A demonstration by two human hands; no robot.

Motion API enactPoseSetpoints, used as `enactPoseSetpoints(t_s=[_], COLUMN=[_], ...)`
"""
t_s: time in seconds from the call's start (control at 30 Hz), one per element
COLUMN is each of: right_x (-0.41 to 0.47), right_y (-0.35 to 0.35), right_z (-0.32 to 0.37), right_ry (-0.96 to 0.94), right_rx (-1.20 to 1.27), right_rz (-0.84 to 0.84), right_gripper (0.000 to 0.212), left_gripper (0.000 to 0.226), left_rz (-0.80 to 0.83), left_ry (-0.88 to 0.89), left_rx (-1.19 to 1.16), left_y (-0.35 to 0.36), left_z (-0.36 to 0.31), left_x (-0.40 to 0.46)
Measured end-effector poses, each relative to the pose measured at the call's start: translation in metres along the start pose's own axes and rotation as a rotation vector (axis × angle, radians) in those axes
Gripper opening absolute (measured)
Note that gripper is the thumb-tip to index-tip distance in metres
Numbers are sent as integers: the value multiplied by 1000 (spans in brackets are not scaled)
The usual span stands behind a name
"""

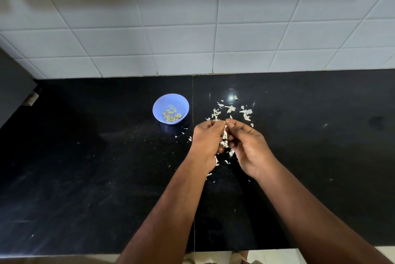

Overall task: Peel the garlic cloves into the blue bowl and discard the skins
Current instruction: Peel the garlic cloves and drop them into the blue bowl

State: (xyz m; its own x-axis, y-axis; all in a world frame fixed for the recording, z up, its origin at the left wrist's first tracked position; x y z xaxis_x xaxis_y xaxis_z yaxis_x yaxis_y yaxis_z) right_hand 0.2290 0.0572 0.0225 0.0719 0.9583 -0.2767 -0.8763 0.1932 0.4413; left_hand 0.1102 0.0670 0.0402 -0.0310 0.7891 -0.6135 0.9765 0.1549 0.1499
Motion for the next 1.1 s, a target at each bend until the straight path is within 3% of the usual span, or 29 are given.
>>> enactPoseSetpoints(t_s=[0.07,0.37,0.57,0.83,0.97,1.1], right_x=[2,-2,-5,0,0,0], right_y=[-2,-2,4,8,7,6], right_z=[2,22,24,18,19,24], right_ry=[6,-151,-208,-77,-159,-216], right_rx=[55,-315,-315,-130,-258,-328], right_rz=[-44,5,-67,-149,-168,-142], right_gripper=[18,16,12,12,9,12], left_gripper=[20,32,8,15,4,8], left_rz=[-27,56,150,129,42,2], left_ry=[3,63,-59,-99,-107,-124], left_rx=[46,38,-253,-357,-319,-289], left_y=[-4,-2,1,10,6,5], left_z=[4,6,8,17,18,16], left_x=[0,0,0,-2,2,7])
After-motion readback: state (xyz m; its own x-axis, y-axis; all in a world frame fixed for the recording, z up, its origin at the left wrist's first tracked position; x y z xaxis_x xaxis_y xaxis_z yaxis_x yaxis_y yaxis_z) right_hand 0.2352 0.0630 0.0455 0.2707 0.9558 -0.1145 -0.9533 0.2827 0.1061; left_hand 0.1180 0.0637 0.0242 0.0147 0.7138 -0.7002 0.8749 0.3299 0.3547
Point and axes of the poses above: each hand's wrist, its own x-axis towards the middle knuckle, its own y-axis out of the palm, z = x × y, the point moved 4 cm from there along x, towards the middle knuckle, and after that the axes turned 7 degrees about -y, right-handed, at the moved point
